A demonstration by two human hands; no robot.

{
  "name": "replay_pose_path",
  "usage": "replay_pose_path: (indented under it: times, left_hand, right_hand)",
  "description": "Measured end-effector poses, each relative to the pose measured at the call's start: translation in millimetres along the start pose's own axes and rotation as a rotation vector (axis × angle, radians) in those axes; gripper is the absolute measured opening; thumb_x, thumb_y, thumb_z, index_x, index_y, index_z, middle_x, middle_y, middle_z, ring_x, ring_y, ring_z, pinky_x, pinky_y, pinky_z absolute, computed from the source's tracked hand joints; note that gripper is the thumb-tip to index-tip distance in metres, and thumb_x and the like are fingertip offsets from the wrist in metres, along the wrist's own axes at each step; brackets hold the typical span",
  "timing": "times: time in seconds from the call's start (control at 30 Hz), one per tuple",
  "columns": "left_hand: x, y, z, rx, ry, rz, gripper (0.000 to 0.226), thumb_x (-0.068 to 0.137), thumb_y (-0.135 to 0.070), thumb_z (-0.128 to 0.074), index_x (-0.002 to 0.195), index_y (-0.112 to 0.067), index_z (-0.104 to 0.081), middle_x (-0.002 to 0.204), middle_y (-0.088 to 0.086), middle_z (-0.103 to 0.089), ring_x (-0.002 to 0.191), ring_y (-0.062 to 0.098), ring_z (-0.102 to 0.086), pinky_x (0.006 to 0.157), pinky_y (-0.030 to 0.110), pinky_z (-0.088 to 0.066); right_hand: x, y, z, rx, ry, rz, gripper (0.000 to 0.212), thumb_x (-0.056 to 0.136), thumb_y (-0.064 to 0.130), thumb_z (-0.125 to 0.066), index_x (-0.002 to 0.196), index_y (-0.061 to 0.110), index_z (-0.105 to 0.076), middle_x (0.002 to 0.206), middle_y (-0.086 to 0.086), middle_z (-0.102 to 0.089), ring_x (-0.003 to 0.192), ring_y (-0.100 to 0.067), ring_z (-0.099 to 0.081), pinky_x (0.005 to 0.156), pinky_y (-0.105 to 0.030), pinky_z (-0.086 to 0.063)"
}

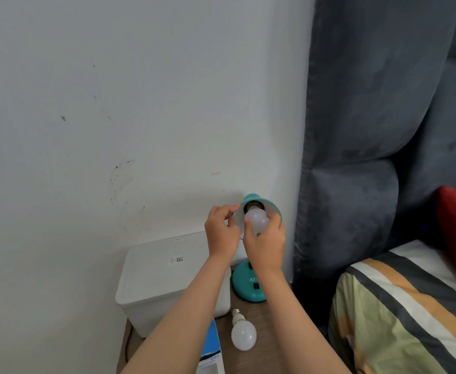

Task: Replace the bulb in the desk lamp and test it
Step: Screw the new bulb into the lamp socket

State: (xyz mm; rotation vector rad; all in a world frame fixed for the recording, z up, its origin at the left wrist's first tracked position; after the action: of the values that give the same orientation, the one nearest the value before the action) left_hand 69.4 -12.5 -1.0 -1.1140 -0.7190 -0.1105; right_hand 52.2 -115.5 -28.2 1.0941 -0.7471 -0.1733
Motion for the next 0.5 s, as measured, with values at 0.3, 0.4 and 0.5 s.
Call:
replay_pose_path:
  times: [0.3,0.4,0.5]
  left_hand:
    - [0.2,-0.2,0.2,0.003,0.000,-0.003,0.036,0.079,0.012,-0.051,0.095,-0.014,-0.070,0.087,0.004,-0.059,0.081,0.017,-0.060,0.073,0.003,-0.041]
    - [0.1,-1.1,0.2,-0.004,0.001,0.001,0.035,0.079,0.011,-0.051,0.095,-0.014,-0.070,0.087,0.003,-0.059,0.081,0.018,-0.060,0.073,0.003,-0.042]
    - [0.2,-1.7,0.4,-0.009,0.001,0.005,0.034,0.080,0.011,-0.051,0.095,-0.013,-0.070,0.087,0.002,-0.058,0.081,0.017,-0.060,0.073,0.003,-0.042]
  right_hand:
    - [-0.3,-4.5,0.1,-0.006,0.014,0.029,0.046,0.083,0.030,-0.066,0.119,0.009,-0.047,0.112,-0.017,-0.056,0.086,-0.030,-0.062,0.068,-0.034,-0.056]
    - [-0.5,0.0,0.0,-0.015,0.011,0.080,0.051,0.082,0.026,-0.067,0.124,0.008,-0.044,0.121,-0.016,-0.050,0.096,-0.027,-0.060,0.073,-0.034,-0.056]
    - [-1.7,0.5,-0.7,-0.039,0.038,0.143,0.049,0.082,0.021,-0.066,0.127,0.011,-0.048,0.123,-0.016,-0.050,0.096,-0.026,-0.059,0.074,-0.033,-0.055]
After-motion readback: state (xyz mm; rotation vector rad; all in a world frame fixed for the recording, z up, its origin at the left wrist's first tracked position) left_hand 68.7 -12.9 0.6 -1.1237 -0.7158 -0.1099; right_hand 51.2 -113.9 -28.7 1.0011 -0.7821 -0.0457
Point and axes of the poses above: each hand's wrist, its own x-axis towards the middle knuckle, its own z-axis out of the back of the hand, y = z × x, the point moved 3 cm from there along x, towards the middle knuckle
